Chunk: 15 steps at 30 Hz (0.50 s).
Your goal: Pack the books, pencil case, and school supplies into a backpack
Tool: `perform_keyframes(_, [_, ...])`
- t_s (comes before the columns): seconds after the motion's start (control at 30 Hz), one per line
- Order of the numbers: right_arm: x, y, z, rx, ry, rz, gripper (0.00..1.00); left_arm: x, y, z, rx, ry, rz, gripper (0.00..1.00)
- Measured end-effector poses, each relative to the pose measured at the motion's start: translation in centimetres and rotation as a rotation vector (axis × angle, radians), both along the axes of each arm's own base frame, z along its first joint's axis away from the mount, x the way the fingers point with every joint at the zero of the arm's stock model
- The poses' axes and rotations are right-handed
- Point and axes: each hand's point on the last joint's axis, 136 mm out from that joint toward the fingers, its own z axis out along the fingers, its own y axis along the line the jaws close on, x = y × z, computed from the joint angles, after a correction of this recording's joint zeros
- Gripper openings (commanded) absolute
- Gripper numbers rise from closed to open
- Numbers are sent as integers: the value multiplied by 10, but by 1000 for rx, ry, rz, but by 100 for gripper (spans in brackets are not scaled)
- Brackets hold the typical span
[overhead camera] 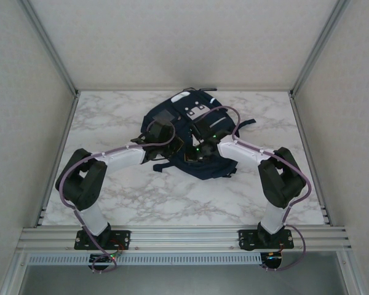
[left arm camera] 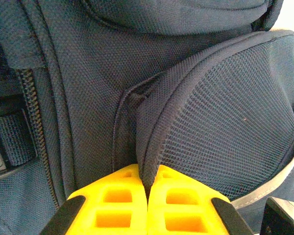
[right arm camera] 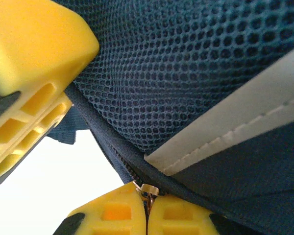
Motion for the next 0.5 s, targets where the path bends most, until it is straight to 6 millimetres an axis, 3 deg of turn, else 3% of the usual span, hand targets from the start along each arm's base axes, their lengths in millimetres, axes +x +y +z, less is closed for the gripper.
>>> perform_keyframes(0.3, [-1, -5, 8, -6, -64, -8, 2, 0, -1, 1, -1, -6, -9, 0])
perform_keyframes(0.5, [-7, -21, 16, -74, -115, 43, 3, -1, -6, 6, -13, -14, -41, 0])
